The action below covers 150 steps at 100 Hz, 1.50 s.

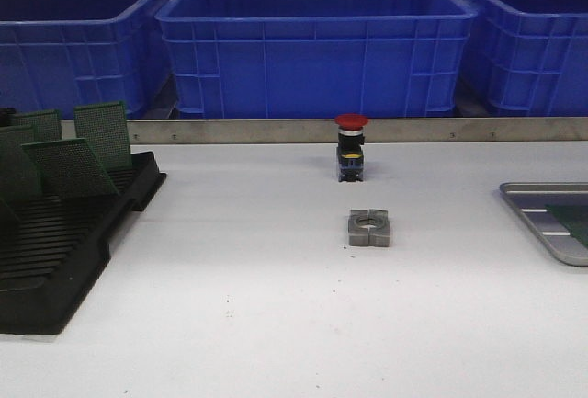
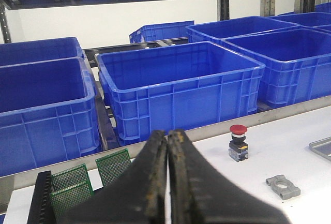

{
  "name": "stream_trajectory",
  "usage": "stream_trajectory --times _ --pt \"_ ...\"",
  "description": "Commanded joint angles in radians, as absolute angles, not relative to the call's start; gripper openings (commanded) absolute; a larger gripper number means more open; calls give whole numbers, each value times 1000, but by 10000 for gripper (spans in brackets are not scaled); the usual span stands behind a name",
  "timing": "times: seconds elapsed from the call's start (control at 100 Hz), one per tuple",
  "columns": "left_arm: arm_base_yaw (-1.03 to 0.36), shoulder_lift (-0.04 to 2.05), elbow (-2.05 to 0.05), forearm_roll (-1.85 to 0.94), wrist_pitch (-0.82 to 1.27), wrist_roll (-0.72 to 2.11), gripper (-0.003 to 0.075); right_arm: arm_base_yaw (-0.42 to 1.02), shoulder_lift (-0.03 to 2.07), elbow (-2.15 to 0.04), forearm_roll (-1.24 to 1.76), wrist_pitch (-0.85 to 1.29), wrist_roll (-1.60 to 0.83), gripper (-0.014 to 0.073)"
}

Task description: Place circuit board on tray

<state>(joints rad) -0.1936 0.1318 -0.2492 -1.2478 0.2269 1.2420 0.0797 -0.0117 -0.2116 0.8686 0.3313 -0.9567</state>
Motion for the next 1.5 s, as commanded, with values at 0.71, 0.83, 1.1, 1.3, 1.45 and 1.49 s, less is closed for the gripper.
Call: stream_trajectory --times 0.71,0.83,1.1,1.3,1.45,1.49 --pt "-113 140 -179 -340 0 338 -17 82 -24 -236 890 288 -967 -60" --pt "-75 126 -95 -172 -7 124 -17 82 -24 -236 890 288 -967 -60" --pt "-6 -39 29 10 134 -56 -17 82 -23 -236 890 286 -967 -60" --pt "1 -37 29 0 165 -56 -17 82 -23 -236 890 283 -967 -60" --pt "-1 -37 25 0 161 -52 -17 82 -23 -236 890 283 -967 -60" --pt "-1 -37 25 0 159 -52 -17 82 -23 -236 890 283 -967 -60"
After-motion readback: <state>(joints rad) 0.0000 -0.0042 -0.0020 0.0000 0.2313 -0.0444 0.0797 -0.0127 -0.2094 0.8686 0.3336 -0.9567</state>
